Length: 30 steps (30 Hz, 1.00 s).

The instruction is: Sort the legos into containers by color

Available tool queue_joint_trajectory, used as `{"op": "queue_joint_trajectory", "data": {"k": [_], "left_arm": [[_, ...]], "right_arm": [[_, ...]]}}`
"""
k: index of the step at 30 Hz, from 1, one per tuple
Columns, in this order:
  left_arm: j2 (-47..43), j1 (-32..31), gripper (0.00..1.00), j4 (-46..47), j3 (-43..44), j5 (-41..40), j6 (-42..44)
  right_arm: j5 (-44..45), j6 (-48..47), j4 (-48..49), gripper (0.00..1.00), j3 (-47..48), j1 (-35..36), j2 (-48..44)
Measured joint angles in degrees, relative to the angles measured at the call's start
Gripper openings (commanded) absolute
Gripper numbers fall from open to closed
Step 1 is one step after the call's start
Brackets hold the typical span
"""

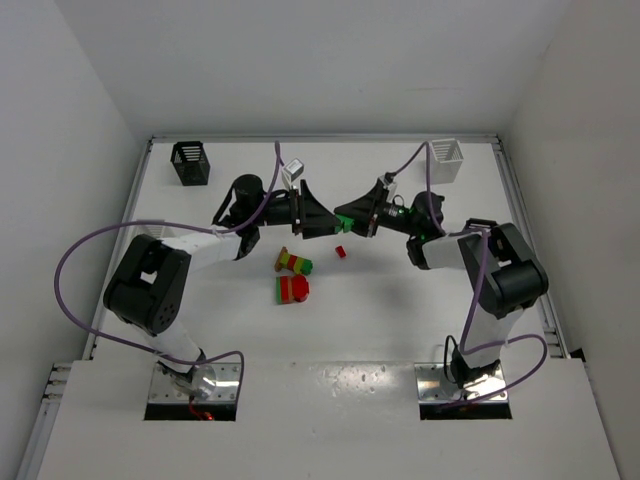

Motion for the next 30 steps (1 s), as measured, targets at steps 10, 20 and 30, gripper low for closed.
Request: {"op": "queue_joint_trajectory", "data": {"k": [10, 20, 30], "left_arm": [[0.55, 0.44, 0.55, -0.72, 0.0, -0.74, -0.17], [0.85, 0.46, 0.2, -1.88, 0.0, -1.09, -0.81], [-0.74, 1.62, 0.0, -4.63, -0.83, -3.02, 2.4]], "right_arm": [[0.24, -0.13, 0.07, 0.0, 0.0, 0.94, 0.33], [0.83, -1.51, 0.66, 0.09, 0.02, 1.27, 0.33], [-0.5, -3.15, 0.72, 0.78, 0.22, 1.97, 0.33]]}}
